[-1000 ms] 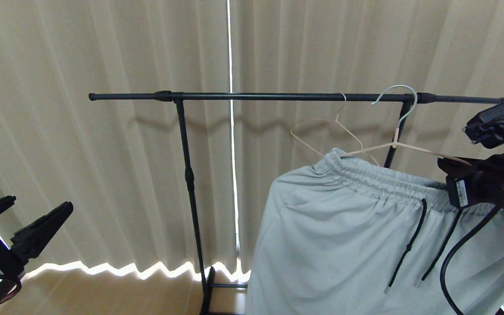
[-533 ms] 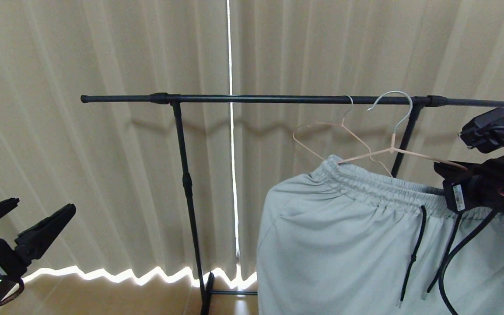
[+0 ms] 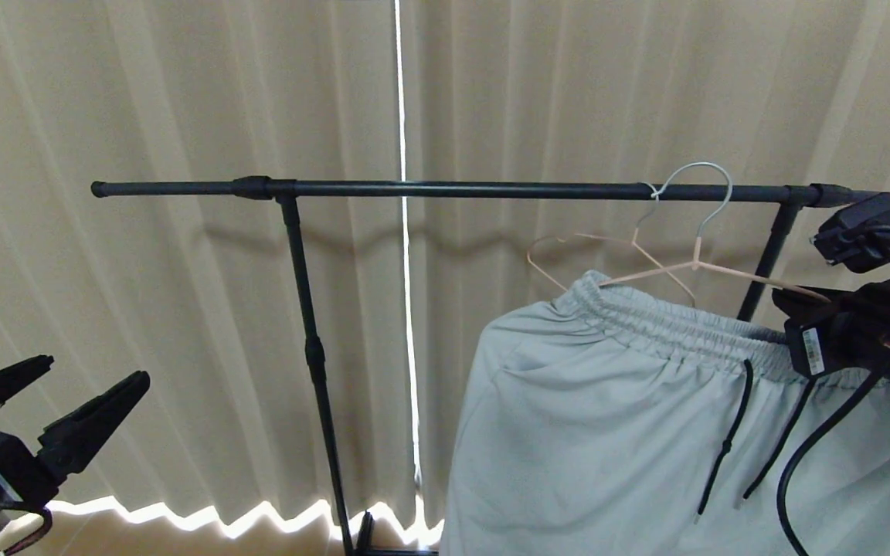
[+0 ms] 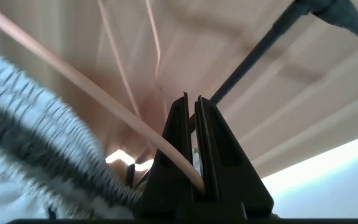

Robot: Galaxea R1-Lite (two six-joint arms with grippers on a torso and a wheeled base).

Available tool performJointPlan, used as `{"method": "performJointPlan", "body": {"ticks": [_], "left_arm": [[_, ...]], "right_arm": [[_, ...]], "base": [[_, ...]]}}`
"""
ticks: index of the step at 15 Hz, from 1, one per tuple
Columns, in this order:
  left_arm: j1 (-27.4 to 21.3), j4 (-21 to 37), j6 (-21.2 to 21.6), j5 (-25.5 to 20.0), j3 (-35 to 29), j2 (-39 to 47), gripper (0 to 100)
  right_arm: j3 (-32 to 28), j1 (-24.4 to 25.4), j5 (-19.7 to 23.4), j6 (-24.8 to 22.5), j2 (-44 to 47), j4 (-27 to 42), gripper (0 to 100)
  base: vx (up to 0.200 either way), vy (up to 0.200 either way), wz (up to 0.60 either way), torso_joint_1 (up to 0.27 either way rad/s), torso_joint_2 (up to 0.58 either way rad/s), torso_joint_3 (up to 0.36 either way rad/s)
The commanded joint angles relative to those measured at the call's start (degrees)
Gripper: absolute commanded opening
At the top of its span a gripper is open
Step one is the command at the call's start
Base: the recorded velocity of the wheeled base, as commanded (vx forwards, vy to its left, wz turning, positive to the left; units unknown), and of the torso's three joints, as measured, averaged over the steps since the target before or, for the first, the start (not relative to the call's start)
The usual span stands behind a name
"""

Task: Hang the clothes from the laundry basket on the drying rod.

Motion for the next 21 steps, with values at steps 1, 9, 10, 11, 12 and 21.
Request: {"method": "performJointPlan", "body": {"ticks": [1, 9, 10, 11, 12, 21], "left_arm": [[-0.24, -0.03, 0.0, 0.01, 0.08, 0.08, 100], [0.02, -0.2, 0.35, 0.1, 0.52, -0.18, 100], [0.11, -0.2, 0.35, 0.1, 0.43, -0.18, 100], [0.2, -0.29, 0.35, 0.1, 0.26, -0.27, 100], [0.11, -0.29, 0.35, 0.1, 0.26, -0.71, 100], [0.11, -0.29, 0.35, 0.1, 0.34, -0.97, 100]], "right_arm": [[0.41, 0.17, -0.14, -0.04, 0.23, 0.03, 0], [-3.37, 3.07, -7.52, 0.05, 6.73, -0.76, 0], [-5.13, 3.59, -8.75, 0.05, 8.05, -0.76, 0], [-7.59, 5.0, -11.21, 0.05, 10.16, -0.76, 0], [-9.17, 6.06, -12.53, 0.05, 11.92, -0.76, 0], [-22.62, 8.69, -21.85, -0.13, 27.21, -0.14, 0]], "base": [[0.2, 0.0, 0.0, 0.007, 0.0, 0.002], [0.05, 0.0, 0.0, 0.001, 0.0, 0.001], [0.0, 0.0, 0.0, 0.0, 0.0, 0.0], [0.0, 0.0, 0.0, 0.0, 0.0, 0.0], [0.0, 0.0, 0.0, 0.0, 0.0, 0.0], [0.0, 0.0, 0.0, 0.0, 0.0, 0.0]]}}
